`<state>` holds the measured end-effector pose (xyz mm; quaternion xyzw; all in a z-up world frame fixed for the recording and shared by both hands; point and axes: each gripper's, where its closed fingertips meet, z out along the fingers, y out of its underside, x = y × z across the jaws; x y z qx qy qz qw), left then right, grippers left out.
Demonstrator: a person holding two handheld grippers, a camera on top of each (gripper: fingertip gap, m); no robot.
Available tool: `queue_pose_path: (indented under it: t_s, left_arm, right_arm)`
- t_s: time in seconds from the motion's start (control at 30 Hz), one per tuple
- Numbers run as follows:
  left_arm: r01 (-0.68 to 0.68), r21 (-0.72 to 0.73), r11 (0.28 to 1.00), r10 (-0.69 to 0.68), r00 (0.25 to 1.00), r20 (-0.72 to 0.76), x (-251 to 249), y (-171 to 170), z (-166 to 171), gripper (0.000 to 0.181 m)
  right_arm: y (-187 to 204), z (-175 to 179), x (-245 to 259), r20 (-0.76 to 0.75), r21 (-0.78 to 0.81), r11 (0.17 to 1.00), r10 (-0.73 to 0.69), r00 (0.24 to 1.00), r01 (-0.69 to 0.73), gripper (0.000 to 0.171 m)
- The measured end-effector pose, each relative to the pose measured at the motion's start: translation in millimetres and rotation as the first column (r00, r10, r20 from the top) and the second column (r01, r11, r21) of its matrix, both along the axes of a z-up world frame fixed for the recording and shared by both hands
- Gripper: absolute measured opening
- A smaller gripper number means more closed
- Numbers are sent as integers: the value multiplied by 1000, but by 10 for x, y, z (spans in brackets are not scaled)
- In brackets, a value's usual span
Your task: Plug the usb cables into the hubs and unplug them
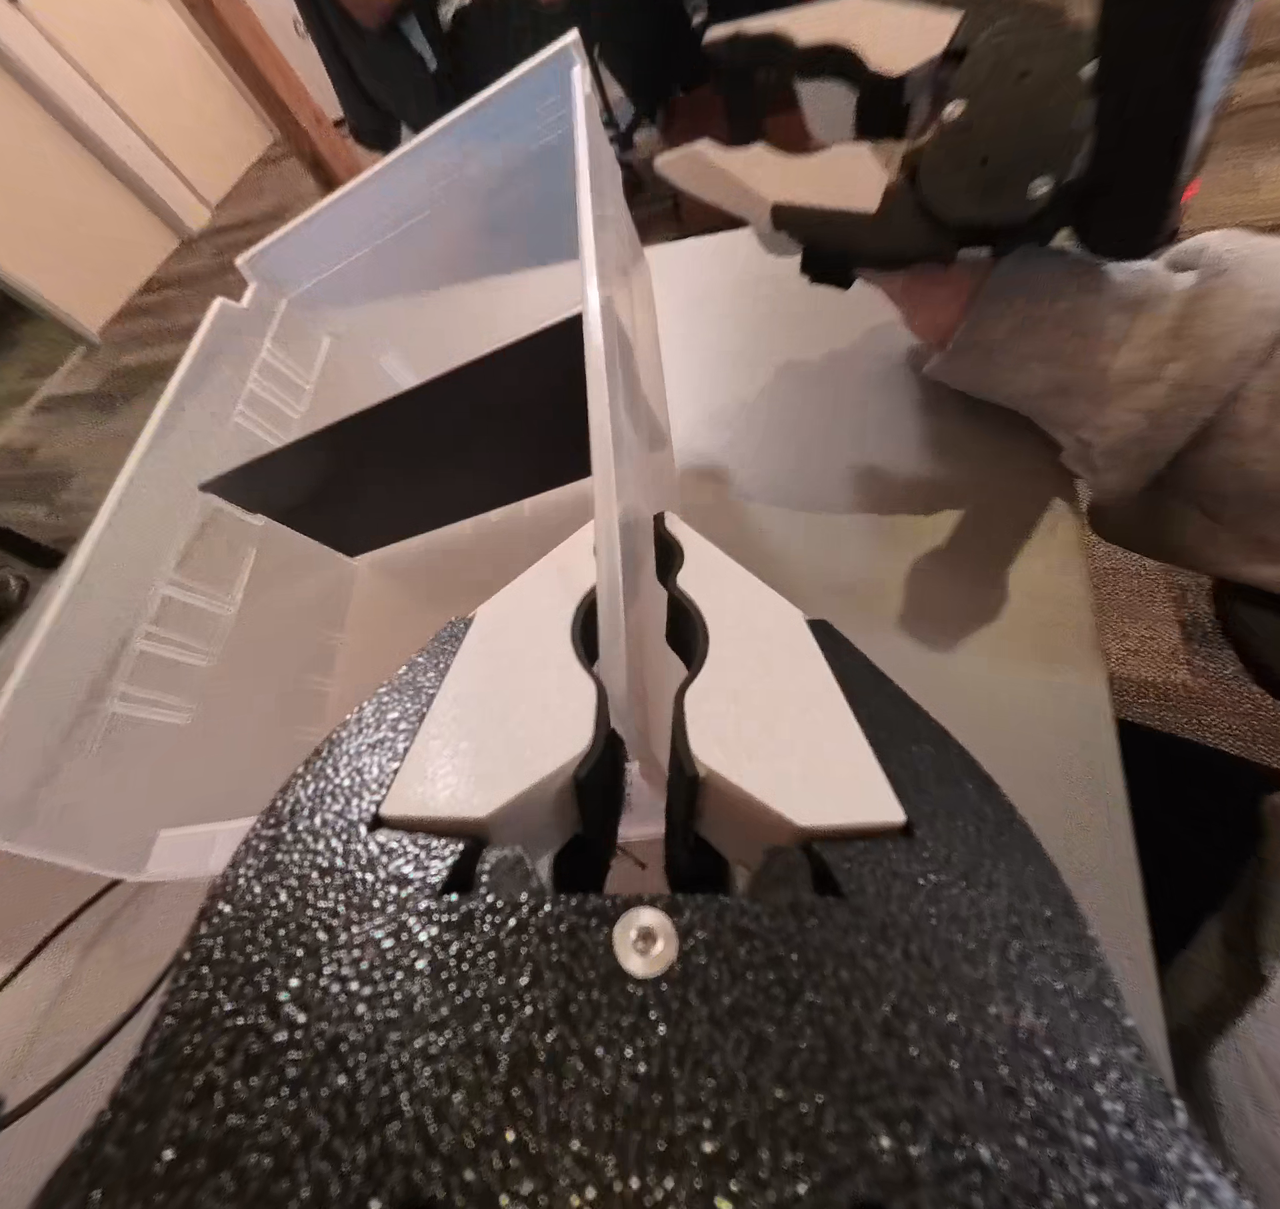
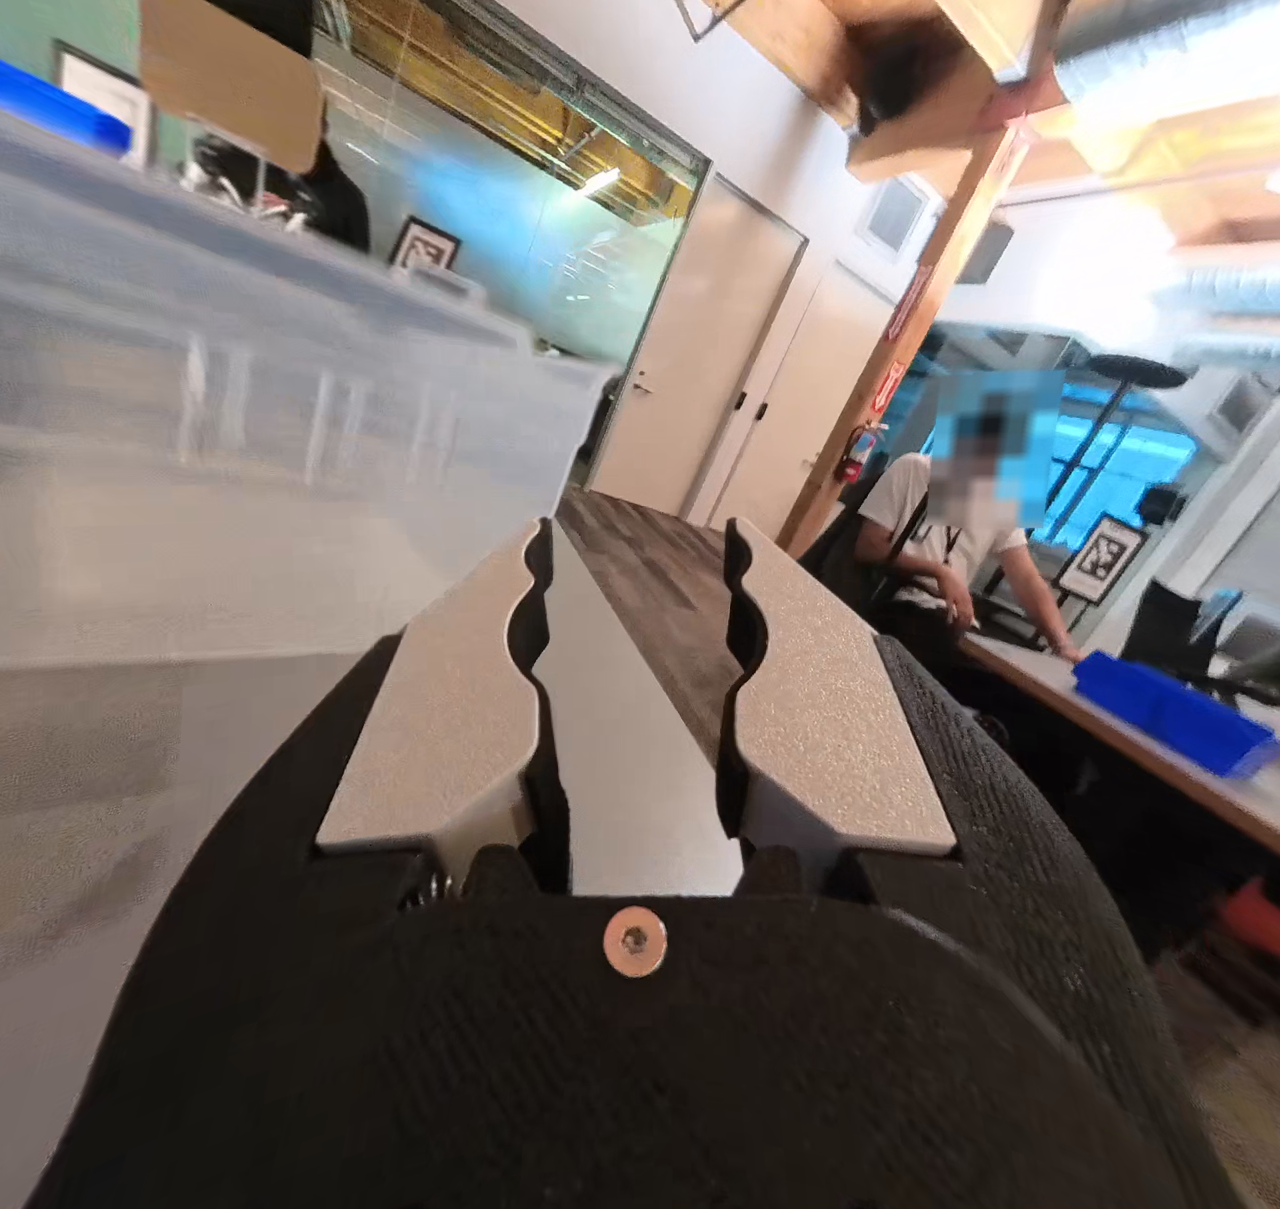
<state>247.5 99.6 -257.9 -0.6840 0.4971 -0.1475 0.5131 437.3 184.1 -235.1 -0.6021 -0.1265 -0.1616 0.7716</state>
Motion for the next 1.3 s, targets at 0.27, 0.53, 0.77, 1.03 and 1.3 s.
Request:
queue_pose_path:
  t_s: [0.27,0.53,0.77,1.03,1.3]
  left_arm:
    - [-53,-4,999,53,997,-56,258,313,-433,5]
    - [-25,159,987,18,999,42,240,199,-229,47]
    - [-238,421,875,168,966,197,-1090,-432,631,65]
    - [-860,169,481,716,497,490,-3728,-1168,611,83]
    - [-889,-103,445,840,375,394,-4420,-1330,41,107]
  right_arm:
    - [33,-46,124,-93,-22,1000,1,996,-3,48]
    - [38,-58,75,-92,-26,999,38,995,-41,48]
    - [-85,146,-43,28,97,995,1,1000,-3,73]
    - [-711,450,-1378,88,156,859,480,873,-488,119]
    - [-499,-192,-1999,-69,-197,871,445,893,-449,148]
